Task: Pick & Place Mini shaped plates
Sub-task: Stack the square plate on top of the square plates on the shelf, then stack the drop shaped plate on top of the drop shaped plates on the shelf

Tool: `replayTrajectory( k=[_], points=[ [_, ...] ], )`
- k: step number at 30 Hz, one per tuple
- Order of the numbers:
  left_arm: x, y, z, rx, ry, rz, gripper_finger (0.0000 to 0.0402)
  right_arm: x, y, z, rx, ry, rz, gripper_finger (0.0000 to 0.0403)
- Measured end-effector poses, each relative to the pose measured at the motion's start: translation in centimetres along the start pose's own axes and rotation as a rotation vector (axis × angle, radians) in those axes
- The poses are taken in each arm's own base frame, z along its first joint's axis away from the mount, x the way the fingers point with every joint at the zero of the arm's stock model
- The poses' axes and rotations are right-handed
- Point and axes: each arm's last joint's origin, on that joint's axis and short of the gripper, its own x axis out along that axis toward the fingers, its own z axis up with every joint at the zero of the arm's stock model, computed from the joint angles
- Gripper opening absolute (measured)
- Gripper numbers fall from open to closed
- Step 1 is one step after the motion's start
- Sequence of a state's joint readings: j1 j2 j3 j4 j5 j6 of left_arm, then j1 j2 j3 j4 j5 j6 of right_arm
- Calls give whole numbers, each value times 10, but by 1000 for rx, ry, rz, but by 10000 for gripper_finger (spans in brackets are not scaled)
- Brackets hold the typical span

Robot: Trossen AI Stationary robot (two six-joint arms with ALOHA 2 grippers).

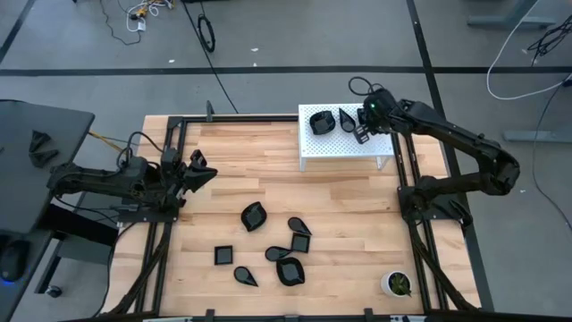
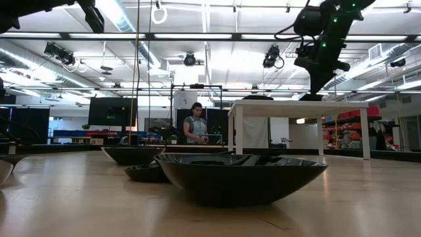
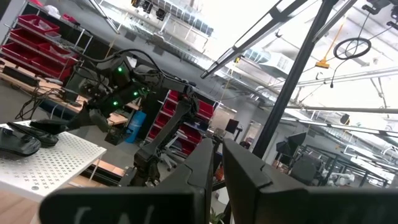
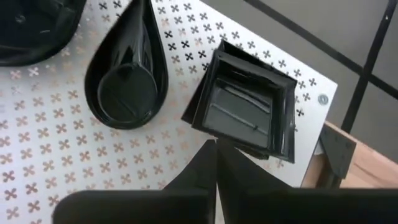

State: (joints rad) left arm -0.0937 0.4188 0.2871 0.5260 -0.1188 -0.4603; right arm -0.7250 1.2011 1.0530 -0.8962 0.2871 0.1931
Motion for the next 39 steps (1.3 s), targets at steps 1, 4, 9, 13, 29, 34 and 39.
replayTrajectory(
  k=[1, 4, 9, 13, 29, 34, 39],
  points=[
    [0, 0, 0, 0, 1, 0, 42, 0, 0, 1, -1, -8, 2, 6],
    [0, 0, 0, 0, 0, 0, 42, 0, 1, 4, -11, -37, 7, 4],
    [0, 0, 0, 0, 0, 0, 42, -1, 3, 8, -13, -83, 19, 7],
    [0, 0, 0, 0, 0, 1, 42, -4, 14, 6, -72, -96, 48, 6],
    [0, 0, 0, 0, 0, 0, 42, -80, 190, -64, -403, -444, 546, 1],
    [0, 0, 0, 0, 0, 1, 42, -69, 253, -105, -479, -411, 684, 3],
    [0, 0, 0, 0, 0, 0, 42, -41, 298, -139, -486, -166, 790, 13]
  ],
)
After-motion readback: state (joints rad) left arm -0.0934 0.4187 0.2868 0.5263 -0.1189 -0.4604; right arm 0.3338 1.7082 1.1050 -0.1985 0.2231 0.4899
